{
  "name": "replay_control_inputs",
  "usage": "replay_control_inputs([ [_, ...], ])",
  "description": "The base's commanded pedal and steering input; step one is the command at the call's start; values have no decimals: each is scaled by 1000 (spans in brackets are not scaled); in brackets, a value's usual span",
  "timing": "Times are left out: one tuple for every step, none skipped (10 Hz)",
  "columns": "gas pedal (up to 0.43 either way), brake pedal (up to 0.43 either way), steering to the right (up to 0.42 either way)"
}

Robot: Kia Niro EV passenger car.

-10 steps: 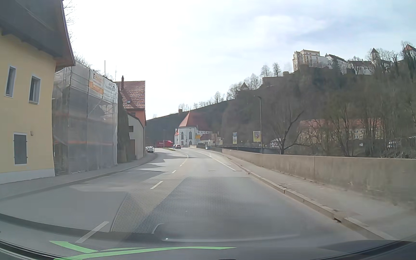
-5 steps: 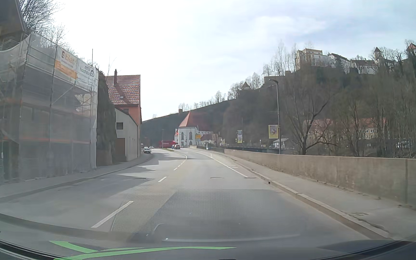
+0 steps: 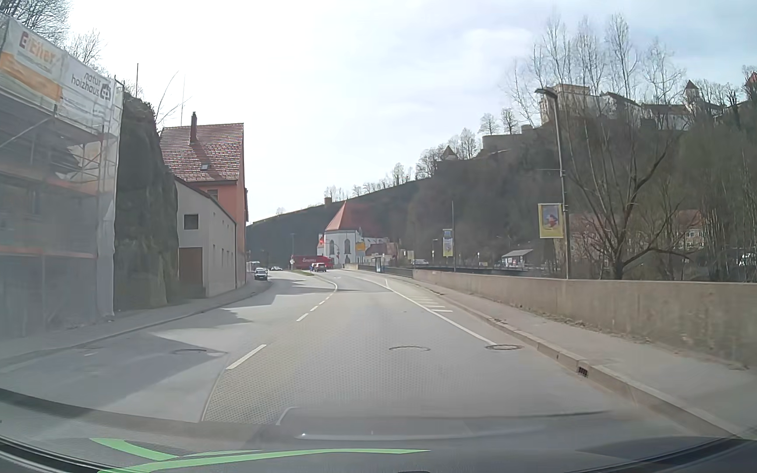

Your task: Follow the waypoints while adhering to traffic rules and regulations

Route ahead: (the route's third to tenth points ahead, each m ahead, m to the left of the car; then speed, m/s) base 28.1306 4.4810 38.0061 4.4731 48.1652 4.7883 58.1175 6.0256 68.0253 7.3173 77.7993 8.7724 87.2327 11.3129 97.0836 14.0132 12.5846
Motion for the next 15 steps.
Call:
replay_control_inputs([
  [87,0,-3],
  [87,0,-3],
  [87,0,-3],
  [87,0,-3],
  [87,0,-3],
  [87,0,-3],
  [87,0,-3],
  [87,0,-3],
  [87,0,-3],
  [87,0,-8],
  [87,0,-11],
  [87,0,-11],
  [87,0,-11],
  [87,0,-10],
  [87,0,-10],
])
